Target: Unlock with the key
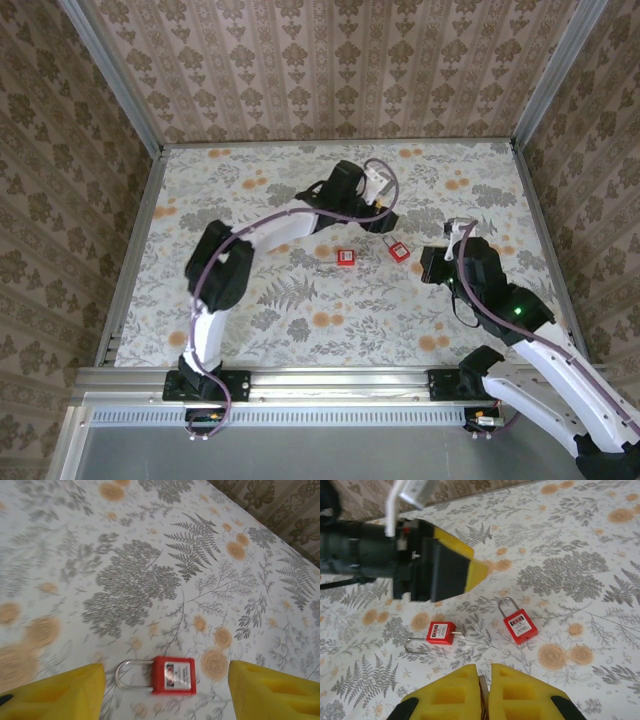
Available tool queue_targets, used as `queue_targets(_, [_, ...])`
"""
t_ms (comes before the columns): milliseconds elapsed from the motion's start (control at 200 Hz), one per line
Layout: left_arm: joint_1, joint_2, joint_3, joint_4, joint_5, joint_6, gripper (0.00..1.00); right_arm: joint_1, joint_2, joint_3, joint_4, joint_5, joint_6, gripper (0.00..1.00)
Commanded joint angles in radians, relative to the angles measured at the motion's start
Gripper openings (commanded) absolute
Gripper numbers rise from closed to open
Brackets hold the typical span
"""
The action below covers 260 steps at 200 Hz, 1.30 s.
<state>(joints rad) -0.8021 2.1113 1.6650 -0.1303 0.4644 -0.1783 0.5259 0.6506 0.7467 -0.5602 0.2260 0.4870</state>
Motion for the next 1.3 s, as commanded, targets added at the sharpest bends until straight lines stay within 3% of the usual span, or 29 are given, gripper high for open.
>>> queue_targets(0, [-0.021,0.108,0.147,-0.11,0.151,-0.088,0.66,-0.006,-0.036,-0.012,-0.058,0.033,0.029,0.01])
queue_targets(340, [-0.065,0.312,0.349,-0.165,0.145,-0.16,0.64,-0.007,-0.054,-0.012,-0.051,-0.026,0.022,0.01])
queue_targets(595, [-0.073,0.4,0.485,-0.305,0.031,-0.18,0.6,-0.007,-0.071,-0.006,-0.065,-0.041,0.015,0.01])
queue_targets(940, [-0.058,0.378,0.461,-0.39,-0.011,-0.172,0.58,-0.007,-0.089,0.002,-0.08,-0.048,0.012,0.01])
queue_targets(1295, [-0.066,0.244,0.263,-0.356,-0.034,-0.183,0.57,-0.007,-0.118,0.003,-0.106,-0.027,0.005,0.01])
